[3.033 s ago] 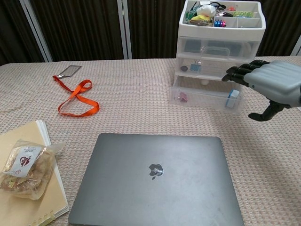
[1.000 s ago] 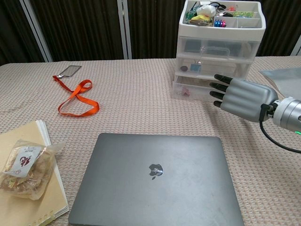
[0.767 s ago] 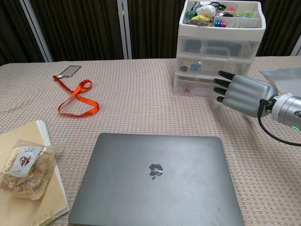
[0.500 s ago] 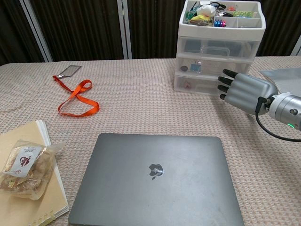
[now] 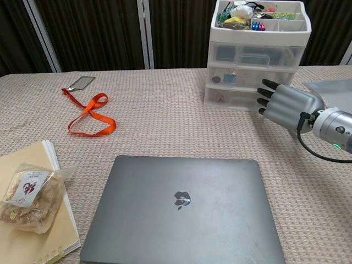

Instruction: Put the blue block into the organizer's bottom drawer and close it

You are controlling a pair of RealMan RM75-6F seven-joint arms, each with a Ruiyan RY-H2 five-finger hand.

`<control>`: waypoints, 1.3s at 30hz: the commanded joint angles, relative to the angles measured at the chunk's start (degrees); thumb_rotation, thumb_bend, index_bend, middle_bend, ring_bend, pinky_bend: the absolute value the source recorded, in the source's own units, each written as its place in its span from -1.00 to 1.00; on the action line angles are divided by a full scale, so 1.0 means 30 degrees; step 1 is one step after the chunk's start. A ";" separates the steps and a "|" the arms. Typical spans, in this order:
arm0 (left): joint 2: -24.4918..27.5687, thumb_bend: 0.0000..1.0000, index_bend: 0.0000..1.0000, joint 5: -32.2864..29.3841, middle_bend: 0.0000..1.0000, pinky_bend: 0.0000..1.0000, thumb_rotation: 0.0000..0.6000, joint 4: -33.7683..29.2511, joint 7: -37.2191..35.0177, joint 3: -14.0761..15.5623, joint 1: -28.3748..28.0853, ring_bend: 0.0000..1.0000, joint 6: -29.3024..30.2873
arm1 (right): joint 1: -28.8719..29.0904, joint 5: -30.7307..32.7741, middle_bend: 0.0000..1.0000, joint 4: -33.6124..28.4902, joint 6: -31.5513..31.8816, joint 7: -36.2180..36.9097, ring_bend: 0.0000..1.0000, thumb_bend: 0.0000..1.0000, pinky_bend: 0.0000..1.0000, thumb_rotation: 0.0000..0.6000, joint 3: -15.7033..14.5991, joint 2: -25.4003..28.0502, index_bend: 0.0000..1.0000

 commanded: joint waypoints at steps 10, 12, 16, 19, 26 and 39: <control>-0.0071 -0.70 -0.83 0.0090 -1.00 -1.00 1.00 0.0058 0.0195 0.0038 0.0085 -1.00 0.0188 | -0.0928 -0.1189 -0.74 -0.4216 0.2581 0.0469 -1.00 -0.47 -0.95 1.00 -0.0459 0.2095 -0.47; -0.0093 -0.70 -0.82 0.0130 -1.00 -1.00 1.00 0.0081 0.0248 0.0049 0.0104 -1.00 0.0239 | -0.1361 -0.1155 -0.74 -0.5433 0.3375 0.0806 -1.00 -0.48 -0.95 1.00 -0.0317 0.2711 -0.48; -0.0132 -0.70 -0.82 0.0265 -1.00 -1.00 1.00 0.0176 0.0356 0.0099 0.0137 -1.00 0.0337 | -0.2617 -0.0200 -0.74 -0.8246 0.4888 0.2080 -1.00 -0.50 -0.95 1.00 0.0358 0.3948 -0.51; -0.0188 -0.70 -0.82 0.0352 -1.00 -1.00 1.00 0.0327 0.0478 0.0134 0.0175 -1.00 0.0432 | -0.4102 0.1031 -0.74 -1.1687 0.6193 0.3831 -1.00 -0.54 -0.95 1.00 0.0930 0.5438 -0.54; -0.0327 -0.70 -0.82 0.0586 -1.00 -1.00 1.00 0.0584 0.0799 0.0212 0.0155 -1.00 0.0490 | -0.6871 0.2451 -0.82 -1.6967 0.7916 0.7810 -1.00 -0.64 -0.95 1.00 0.0894 0.8521 -0.57; -0.0501 -0.69 -0.84 0.1045 -1.00 -1.00 1.00 0.1584 0.1907 0.0260 0.0089 -1.00 0.0753 | -1.0039 0.1429 -0.92 -2.0513 0.9337 1.3555 -1.00 -0.70 -0.95 1.00 -0.0714 1.1747 -0.68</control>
